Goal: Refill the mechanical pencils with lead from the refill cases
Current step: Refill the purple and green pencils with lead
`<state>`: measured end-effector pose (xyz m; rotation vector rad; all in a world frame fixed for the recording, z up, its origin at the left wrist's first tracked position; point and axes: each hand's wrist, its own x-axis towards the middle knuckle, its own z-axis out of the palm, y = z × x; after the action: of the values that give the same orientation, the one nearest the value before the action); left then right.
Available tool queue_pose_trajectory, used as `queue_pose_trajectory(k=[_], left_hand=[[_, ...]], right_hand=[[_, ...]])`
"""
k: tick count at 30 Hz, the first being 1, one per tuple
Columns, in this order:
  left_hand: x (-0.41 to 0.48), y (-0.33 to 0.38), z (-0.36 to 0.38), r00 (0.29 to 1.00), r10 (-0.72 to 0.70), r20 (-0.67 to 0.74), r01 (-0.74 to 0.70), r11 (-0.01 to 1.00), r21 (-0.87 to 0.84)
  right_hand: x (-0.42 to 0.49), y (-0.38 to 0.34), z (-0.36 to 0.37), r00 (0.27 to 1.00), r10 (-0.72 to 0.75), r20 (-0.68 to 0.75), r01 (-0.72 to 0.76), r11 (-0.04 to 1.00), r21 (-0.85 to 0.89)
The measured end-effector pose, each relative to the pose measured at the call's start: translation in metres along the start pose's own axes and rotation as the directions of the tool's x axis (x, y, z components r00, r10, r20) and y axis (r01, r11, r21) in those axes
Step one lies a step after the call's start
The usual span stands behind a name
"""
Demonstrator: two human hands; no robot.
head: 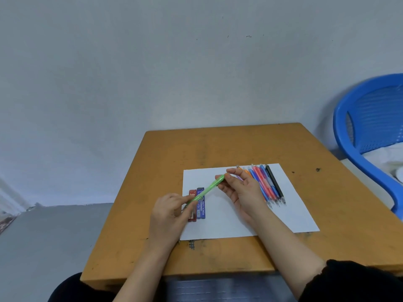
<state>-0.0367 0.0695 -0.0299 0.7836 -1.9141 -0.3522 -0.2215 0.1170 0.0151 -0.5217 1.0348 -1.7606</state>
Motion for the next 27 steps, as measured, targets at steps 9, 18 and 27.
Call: queue_pose_trajectory(k=[9,18,27], left_hand=[[-0.001,-0.002,-0.001,1.000,-0.014,-0.021,0.015,0.999,0.039],[0.000,0.003,-0.005,0.998,-0.030,-0.057,0.034,0.996,0.077],[0.000,0.006,-0.010,0.939,-0.327,-0.104,0.315,0.942,-0.114]], right_hand=[[-0.001,-0.003,0.000,0.994,0.103,0.028,-0.106,0.986,0.125],[0.002,-0.001,-0.004,0.992,0.129,0.017,-0.129,0.963,0.235],[0.011,0.002,-0.022,0.913,-0.374,-0.160,0.231,0.801,-0.553]])
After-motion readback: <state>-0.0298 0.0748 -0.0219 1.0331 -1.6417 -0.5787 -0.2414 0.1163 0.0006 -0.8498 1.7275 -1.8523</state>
